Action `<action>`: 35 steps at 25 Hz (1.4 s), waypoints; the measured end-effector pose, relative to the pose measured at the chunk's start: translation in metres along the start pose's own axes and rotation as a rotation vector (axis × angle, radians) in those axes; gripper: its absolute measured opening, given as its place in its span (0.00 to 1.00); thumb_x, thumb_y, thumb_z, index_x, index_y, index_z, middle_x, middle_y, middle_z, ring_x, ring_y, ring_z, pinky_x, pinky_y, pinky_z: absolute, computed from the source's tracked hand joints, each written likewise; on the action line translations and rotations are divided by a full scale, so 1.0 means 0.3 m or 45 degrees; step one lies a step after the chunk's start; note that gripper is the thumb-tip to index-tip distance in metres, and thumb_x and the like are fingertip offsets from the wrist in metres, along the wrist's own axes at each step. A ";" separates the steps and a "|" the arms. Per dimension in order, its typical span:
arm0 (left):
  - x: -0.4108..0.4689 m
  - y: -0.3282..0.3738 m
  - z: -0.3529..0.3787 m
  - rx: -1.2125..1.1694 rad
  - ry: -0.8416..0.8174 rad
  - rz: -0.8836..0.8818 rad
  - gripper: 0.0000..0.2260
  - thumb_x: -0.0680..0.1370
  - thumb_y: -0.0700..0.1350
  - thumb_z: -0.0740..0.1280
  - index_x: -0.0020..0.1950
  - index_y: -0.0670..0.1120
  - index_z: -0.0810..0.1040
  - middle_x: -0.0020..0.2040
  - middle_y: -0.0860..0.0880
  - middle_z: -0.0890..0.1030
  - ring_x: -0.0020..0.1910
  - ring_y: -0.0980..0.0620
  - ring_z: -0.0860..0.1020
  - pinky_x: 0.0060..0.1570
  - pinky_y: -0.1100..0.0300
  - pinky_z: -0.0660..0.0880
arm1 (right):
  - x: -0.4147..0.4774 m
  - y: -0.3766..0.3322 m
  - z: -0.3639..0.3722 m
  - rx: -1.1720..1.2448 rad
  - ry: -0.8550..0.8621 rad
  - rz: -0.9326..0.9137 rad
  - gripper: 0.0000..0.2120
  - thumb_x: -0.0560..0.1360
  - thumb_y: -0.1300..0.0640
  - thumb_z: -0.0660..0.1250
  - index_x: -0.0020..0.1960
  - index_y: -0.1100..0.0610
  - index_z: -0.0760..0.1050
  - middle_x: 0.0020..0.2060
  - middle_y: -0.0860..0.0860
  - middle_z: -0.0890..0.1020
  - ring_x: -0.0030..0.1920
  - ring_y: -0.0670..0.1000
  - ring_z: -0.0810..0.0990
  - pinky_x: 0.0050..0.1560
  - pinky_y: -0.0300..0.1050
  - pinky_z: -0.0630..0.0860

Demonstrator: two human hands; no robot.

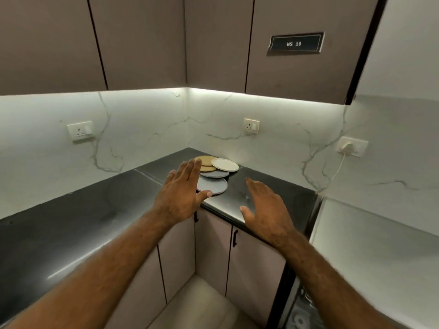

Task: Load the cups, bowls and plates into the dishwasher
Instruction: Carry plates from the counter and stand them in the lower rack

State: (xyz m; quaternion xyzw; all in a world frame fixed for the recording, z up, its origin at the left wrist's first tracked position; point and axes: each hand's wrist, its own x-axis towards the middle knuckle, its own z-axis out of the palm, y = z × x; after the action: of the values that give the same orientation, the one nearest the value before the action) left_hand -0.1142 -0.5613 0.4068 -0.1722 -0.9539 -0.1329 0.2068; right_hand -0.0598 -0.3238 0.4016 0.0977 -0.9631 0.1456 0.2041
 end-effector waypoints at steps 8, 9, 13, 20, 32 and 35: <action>0.241 -0.433 0.012 -0.027 -0.041 0.057 0.41 0.82 0.66 0.56 0.83 0.48 0.39 0.84 0.48 0.44 0.83 0.49 0.43 0.81 0.47 0.47 | 0.355 -0.194 0.247 -0.021 0.015 0.085 0.37 0.78 0.47 0.67 0.81 0.54 0.54 0.77 0.52 0.64 0.77 0.52 0.61 0.74 0.52 0.62; 0.262 -0.489 0.023 -0.030 -0.053 0.064 0.41 0.81 0.67 0.56 0.83 0.48 0.39 0.84 0.48 0.44 0.83 0.49 0.43 0.81 0.47 0.47 | 0.394 -0.224 0.283 -0.007 0.005 0.111 0.37 0.78 0.47 0.67 0.81 0.54 0.54 0.78 0.52 0.63 0.77 0.52 0.61 0.75 0.52 0.62; 0.383 -0.654 0.055 -0.023 -0.091 0.104 0.42 0.81 0.68 0.55 0.83 0.49 0.37 0.84 0.48 0.42 0.82 0.49 0.42 0.81 0.47 0.46 | 0.539 -0.304 0.374 -0.025 0.019 0.162 0.38 0.78 0.46 0.67 0.81 0.53 0.54 0.78 0.51 0.62 0.77 0.51 0.61 0.75 0.52 0.61; 0.547 -0.745 0.131 -0.120 -0.134 0.168 0.41 0.81 0.66 0.56 0.83 0.49 0.38 0.84 0.48 0.41 0.82 0.48 0.41 0.80 0.48 0.43 | 0.671 -0.297 0.441 -0.065 0.021 0.242 0.38 0.77 0.46 0.68 0.81 0.54 0.55 0.77 0.52 0.64 0.76 0.52 0.62 0.75 0.53 0.62; 0.974 -0.873 0.484 -0.179 -0.116 0.143 0.42 0.80 0.66 0.59 0.84 0.48 0.42 0.84 0.46 0.45 0.82 0.47 0.43 0.80 0.47 0.45 | 1.056 0.008 0.660 -0.071 0.016 0.210 0.38 0.75 0.47 0.70 0.80 0.55 0.59 0.75 0.52 0.68 0.75 0.52 0.66 0.73 0.52 0.66; 1.074 -0.874 0.604 -0.160 -0.112 0.096 0.41 0.80 0.66 0.60 0.84 0.49 0.44 0.84 0.44 0.48 0.83 0.44 0.46 0.79 0.45 0.49 | 1.169 0.123 0.732 -0.028 -0.035 0.202 0.37 0.76 0.47 0.70 0.80 0.55 0.59 0.75 0.51 0.68 0.75 0.51 0.65 0.74 0.52 0.66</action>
State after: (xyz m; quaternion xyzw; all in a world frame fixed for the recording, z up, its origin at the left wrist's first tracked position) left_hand -0.5533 -0.6519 0.3414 -0.2263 -0.9447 -0.1768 0.1582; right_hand -0.4640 -0.4046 0.3487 0.0210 -0.9721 0.1495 0.1797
